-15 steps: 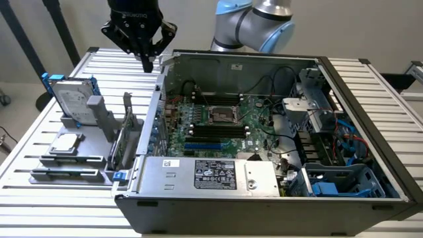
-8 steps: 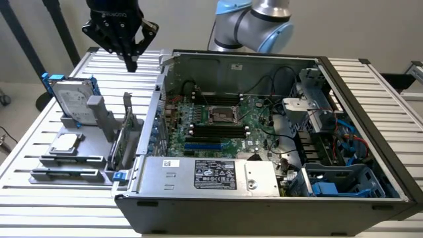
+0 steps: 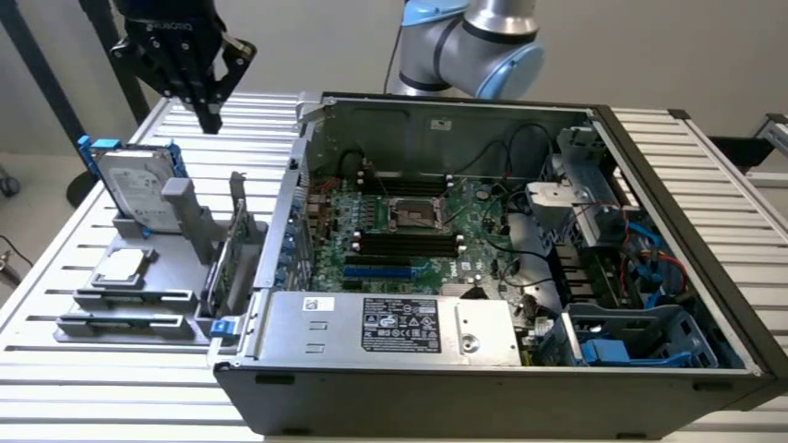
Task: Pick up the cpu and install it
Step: 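Reach for the cpu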
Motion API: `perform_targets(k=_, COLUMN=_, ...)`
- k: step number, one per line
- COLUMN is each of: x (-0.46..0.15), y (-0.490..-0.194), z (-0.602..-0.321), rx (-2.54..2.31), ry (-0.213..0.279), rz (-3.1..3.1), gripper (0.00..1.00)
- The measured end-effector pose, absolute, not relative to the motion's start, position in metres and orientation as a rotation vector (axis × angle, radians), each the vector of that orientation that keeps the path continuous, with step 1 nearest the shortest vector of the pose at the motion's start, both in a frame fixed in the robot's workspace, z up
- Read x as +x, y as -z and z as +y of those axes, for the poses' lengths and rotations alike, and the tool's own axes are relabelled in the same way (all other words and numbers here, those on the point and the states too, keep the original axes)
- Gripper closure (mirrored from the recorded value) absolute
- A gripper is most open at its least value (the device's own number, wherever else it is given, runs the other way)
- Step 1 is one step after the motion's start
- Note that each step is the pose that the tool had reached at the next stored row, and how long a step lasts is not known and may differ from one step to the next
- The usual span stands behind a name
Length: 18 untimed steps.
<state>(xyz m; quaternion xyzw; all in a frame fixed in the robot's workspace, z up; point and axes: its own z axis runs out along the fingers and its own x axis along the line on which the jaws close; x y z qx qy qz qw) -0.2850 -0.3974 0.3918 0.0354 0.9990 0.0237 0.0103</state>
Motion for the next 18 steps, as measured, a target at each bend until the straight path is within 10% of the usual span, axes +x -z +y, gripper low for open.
perform_targets(k=18, x=-0.367, y=-0.38, z=-0.397, rx=0.11, ry=-0.037, rz=3.118, gripper=0.89)
